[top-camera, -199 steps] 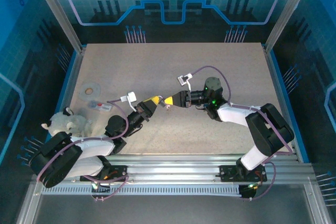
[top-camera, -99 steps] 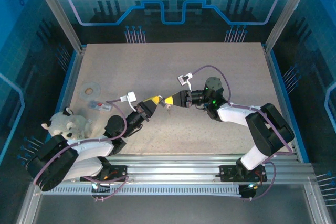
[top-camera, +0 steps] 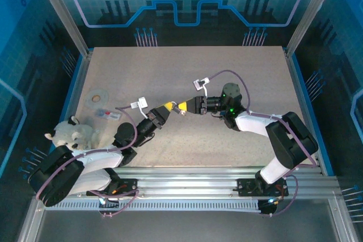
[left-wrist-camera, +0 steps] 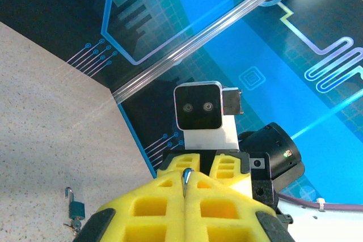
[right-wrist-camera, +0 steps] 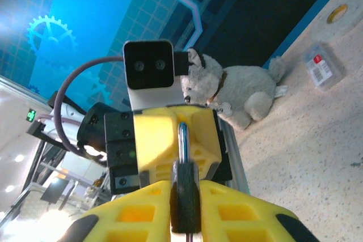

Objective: Lock with the key

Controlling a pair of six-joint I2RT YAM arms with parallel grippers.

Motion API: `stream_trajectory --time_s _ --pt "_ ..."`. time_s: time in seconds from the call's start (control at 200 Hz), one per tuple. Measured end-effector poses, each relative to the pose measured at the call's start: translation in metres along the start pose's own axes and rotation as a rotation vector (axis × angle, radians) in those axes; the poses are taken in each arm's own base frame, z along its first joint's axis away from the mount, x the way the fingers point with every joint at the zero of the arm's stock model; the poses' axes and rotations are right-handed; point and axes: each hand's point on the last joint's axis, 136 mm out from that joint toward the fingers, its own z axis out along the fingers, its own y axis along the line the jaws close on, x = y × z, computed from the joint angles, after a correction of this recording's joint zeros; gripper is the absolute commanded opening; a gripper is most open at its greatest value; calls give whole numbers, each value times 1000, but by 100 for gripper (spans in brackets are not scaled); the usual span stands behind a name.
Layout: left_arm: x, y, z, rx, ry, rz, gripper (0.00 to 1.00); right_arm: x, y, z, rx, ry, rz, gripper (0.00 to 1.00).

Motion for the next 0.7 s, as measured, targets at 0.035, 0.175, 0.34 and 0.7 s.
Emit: stream_trajectory --time_s 0.035,0.175,0.34,0.7 --pt "7 1 0 0 34 -3 0 -4 0 0 6 -17 -10 22" --pt "25 10 -1 -30 114 -26 0 -19 7 -1 18 -71 -62 29" --pt "25 20 -3 -68 125 -37 0 -26 12 -3 26 -99 -96 43" --pt "12 32 3 -138 120 -35 0 -45 22 -41 161 -216 -187 100"
